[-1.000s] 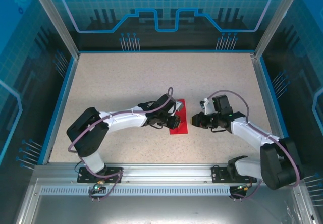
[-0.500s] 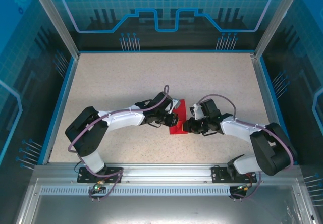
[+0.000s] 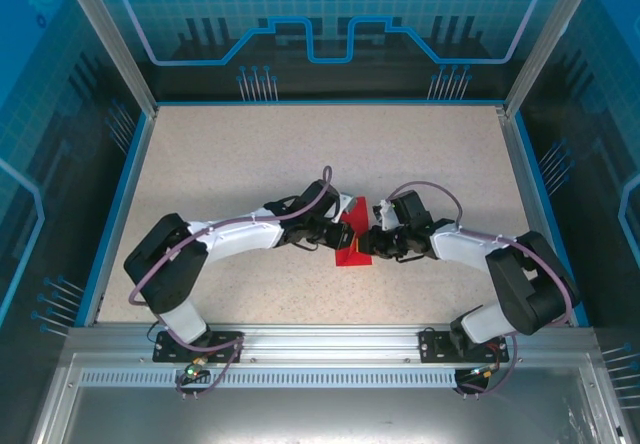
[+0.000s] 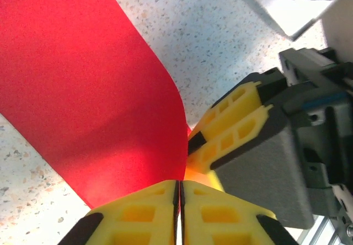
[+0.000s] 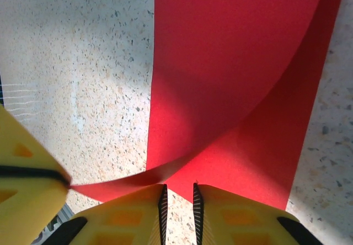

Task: Fold a paper plane with a square sheet of paper (fold left side to right side)
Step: Fold the triangle a second time at the center of the table.

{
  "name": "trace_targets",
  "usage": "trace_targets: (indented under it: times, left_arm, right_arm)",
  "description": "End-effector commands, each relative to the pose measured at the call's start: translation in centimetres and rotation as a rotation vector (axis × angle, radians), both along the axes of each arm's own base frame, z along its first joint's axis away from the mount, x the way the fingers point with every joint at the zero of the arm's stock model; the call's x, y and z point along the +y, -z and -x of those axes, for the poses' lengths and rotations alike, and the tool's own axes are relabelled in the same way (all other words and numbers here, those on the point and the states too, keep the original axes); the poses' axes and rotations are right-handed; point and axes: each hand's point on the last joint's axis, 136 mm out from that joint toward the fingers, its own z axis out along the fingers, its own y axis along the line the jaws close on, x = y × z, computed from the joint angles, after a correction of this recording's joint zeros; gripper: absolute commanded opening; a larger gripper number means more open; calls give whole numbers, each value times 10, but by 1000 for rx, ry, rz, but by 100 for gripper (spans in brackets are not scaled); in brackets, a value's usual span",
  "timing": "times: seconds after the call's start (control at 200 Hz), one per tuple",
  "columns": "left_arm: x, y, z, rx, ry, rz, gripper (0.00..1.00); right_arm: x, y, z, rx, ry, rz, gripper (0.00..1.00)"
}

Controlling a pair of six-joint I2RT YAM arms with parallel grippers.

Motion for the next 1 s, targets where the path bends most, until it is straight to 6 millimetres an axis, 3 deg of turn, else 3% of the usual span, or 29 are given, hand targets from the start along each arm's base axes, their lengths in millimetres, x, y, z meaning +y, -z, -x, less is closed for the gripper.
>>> trace_targets:
  times: [0.0,0.26,0.41,0.995]
  left_arm:
    - [-1,-19,1,-5,2,62,19]
    - [-4,-27,3,-1,15,96,37]
    - [-9,-24,7,21,38,119,41]
    - [-5,4,11,65,43,75,36]
  right_arm:
    - [5,0,-2,2,-9,8,22]
    - [6,0,-2,3,-13,7,23]
    - [6,0,-2,4,-14,8,23]
    - [8,-1,-2,11,-21,10,23]
